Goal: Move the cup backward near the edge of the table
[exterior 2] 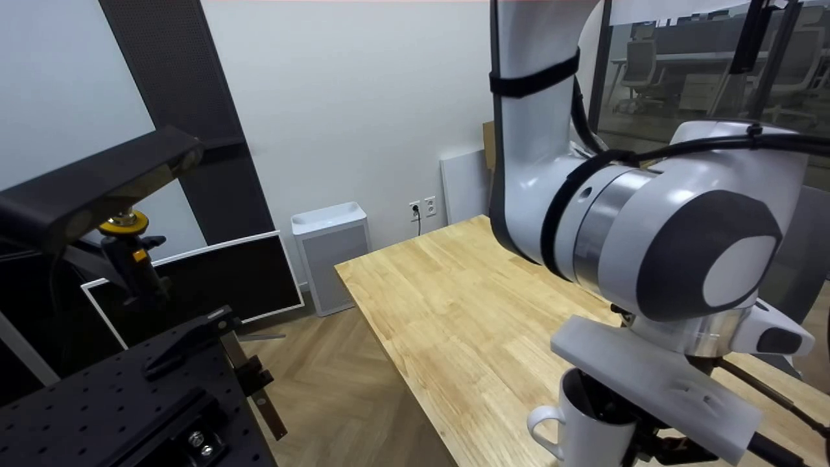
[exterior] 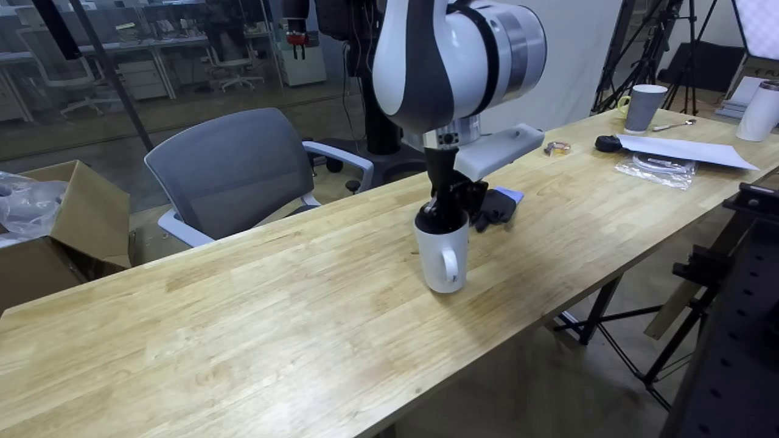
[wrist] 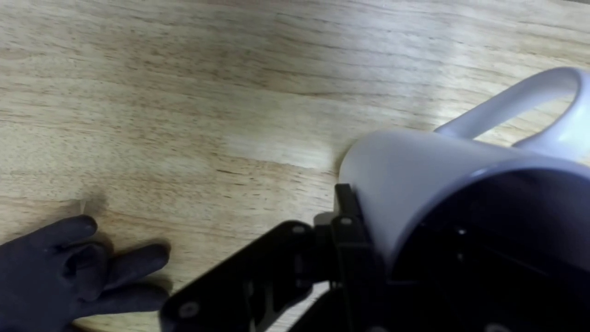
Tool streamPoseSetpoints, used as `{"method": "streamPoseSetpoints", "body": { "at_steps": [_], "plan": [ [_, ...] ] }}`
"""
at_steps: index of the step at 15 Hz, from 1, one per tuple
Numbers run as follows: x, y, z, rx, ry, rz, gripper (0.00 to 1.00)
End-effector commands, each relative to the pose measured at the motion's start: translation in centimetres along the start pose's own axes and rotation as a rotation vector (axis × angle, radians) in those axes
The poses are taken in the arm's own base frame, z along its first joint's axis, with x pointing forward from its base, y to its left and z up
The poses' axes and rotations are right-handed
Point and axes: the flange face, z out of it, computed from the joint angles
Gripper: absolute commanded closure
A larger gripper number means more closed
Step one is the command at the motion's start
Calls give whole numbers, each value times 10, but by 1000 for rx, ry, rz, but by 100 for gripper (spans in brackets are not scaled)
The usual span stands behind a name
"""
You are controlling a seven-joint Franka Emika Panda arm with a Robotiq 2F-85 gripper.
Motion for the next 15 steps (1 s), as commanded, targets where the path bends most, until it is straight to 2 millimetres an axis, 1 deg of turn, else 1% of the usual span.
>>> {"method": "streamPoseSetpoints", "body": {
  "at_steps": [1, 10, 12, 13, 14, 15],
  "plan": [
    [-1, -2, -4, 1, 26, 29, 98],
    [-2, -3, 12, 1, 49, 32, 98],
    [-2, -3, 12, 2, 51, 33, 98],
    [-2, -3, 12, -1, 48, 34, 84],
    [-1, -3, 11, -3, 44, 28, 65],
    [-1, -3, 10, -8, 43, 28, 60]
  ]
}}
